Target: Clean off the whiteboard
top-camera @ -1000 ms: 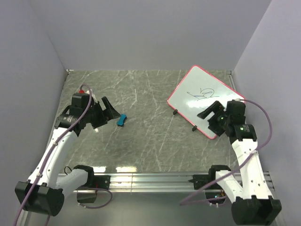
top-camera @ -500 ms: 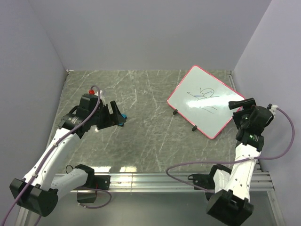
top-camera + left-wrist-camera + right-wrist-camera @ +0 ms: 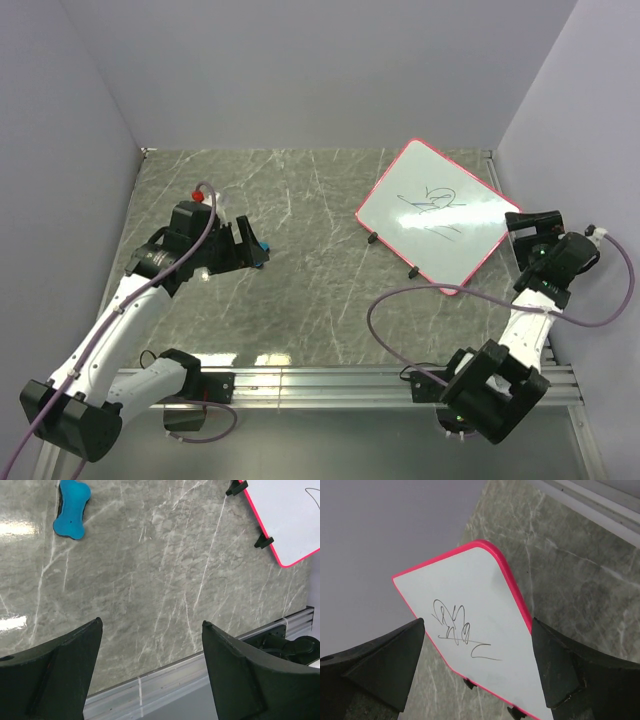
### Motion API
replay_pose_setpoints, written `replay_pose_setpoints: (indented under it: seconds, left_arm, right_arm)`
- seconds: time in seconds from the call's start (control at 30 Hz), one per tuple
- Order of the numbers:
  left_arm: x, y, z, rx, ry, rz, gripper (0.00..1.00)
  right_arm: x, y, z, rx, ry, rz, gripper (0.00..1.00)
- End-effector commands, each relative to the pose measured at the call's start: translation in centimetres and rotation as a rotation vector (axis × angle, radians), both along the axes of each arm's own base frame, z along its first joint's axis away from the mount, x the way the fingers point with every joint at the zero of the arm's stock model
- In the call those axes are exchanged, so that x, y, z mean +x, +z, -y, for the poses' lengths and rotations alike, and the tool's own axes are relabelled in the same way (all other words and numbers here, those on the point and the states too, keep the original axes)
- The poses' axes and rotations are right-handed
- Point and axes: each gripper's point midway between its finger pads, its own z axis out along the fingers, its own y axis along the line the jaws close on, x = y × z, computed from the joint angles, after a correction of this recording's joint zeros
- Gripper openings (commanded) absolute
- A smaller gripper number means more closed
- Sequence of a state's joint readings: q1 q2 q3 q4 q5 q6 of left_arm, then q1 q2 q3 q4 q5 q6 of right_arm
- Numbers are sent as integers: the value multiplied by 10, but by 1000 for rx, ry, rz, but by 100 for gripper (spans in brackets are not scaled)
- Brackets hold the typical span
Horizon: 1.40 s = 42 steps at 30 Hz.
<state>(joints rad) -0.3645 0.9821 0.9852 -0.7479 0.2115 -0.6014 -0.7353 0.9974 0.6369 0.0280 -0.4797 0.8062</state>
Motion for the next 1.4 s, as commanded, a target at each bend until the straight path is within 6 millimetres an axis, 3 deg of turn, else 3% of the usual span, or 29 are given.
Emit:
replay_pose_setpoints:
  seconds: [0.0, 0.17, 0.33, 0.43, 0.7, 1.0, 1.37]
  left_arm:
    - [4, 5, 0, 15, -28, 63, 85]
    - [4, 0, 5, -6, -48, 58, 86]
    - [3, -10, 8, -12, -65, 52, 86]
    - [2, -22, 8, -4, -73, 38, 86]
    - [7, -29, 13, -10, -88, 25, 86]
    - [3, -29, 13, -13, -101, 26, 87]
    - [3, -37, 14, -1, -94, 8, 91]
  right_arm:
    - [9, 7, -2, -76, 88, 64, 94]
    - [10, -30, -11, -34, 137, 56, 94]
    - [12, -54, -18, 4, 168, 61, 93]
    - [17, -54, -27, 6, 205, 75, 92]
    - [34, -38, -53, -12, 292, 116, 87]
    - [57, -49, -81, -26, 380, 81, 66]
    - [56, -76, -118, -30, 468, 41, 32]
